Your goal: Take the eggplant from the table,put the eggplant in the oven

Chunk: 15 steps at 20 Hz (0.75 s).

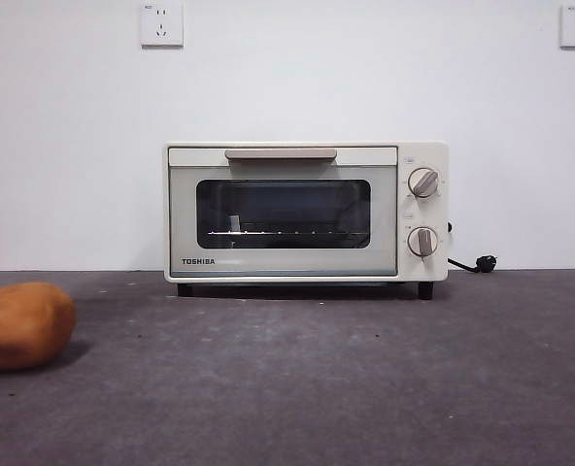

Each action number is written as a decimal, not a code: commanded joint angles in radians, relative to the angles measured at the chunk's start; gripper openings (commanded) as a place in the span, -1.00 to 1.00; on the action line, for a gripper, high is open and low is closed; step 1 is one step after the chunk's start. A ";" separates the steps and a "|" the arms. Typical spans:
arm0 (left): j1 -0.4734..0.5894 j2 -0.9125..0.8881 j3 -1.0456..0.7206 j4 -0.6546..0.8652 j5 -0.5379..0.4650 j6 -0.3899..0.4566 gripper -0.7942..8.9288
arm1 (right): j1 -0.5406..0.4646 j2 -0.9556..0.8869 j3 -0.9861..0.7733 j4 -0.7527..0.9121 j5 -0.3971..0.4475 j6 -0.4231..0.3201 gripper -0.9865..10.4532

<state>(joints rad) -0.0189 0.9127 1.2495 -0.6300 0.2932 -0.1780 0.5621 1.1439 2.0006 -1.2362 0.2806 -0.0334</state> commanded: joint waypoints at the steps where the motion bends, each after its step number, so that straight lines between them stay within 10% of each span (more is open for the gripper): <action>1: -0.002 -0.034 0.003 -0.036 -0.056 0.074 -0.85 | 0.001 0.000 -0.001 0.010 0.001 0.045 -0.83; 15: -0.002 -0.119 0.003 -0.117 -0.240 0.170 -0.85 | 0.001 0.000 -0.001 -0.002 0.071 0.093 -0.83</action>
<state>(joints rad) -0.0189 0.7982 1.2495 -0.7479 0.0555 -0.0254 0.5621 1.1439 2.0006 -1.2392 0.3485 0.0460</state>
